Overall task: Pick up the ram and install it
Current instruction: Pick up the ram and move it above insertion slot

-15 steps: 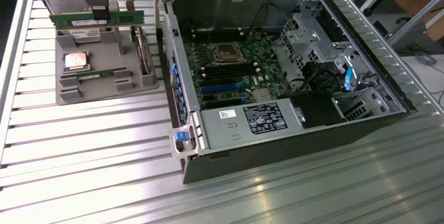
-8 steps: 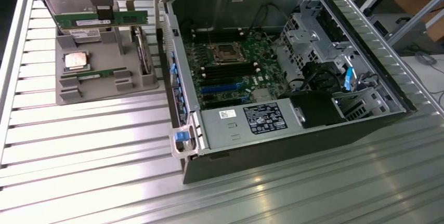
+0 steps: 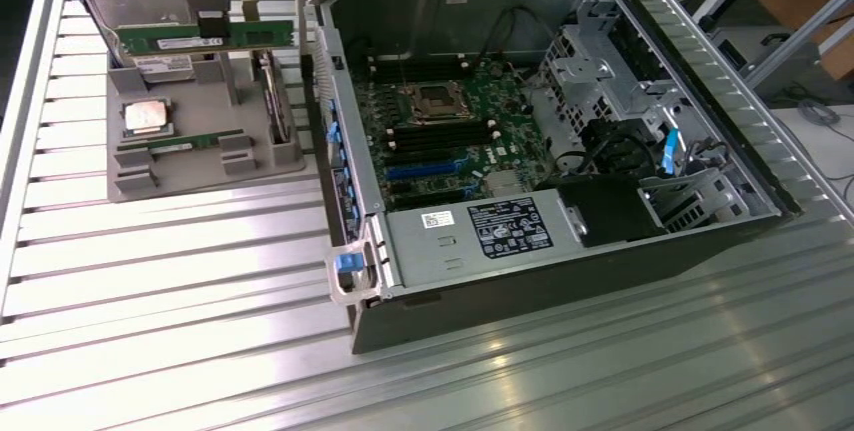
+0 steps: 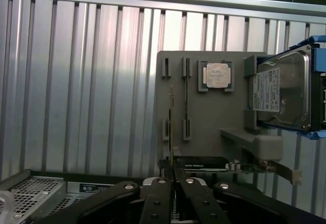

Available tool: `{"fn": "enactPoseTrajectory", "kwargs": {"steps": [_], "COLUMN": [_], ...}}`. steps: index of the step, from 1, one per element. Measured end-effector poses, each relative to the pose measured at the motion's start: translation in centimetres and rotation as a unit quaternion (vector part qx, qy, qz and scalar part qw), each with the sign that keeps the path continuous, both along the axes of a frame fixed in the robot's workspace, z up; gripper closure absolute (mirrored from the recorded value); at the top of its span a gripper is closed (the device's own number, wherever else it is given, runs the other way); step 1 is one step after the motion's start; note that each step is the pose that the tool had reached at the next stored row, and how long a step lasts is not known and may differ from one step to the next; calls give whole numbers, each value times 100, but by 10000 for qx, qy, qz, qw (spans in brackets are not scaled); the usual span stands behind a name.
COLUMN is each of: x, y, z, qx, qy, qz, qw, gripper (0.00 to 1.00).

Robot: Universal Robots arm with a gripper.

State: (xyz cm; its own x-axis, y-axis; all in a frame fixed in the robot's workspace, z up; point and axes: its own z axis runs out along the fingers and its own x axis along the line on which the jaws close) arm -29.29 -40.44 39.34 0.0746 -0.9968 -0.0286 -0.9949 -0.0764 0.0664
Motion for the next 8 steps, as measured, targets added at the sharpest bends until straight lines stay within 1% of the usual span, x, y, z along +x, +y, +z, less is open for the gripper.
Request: {"fn": "enactPoseTrajectory", "kwargs": {"steps": [8], "x": [81], "y": [0], "z": [0], "qx": [0], "qy": [9], "qz": [0], "qw": [10000], "gripper": [87]}}
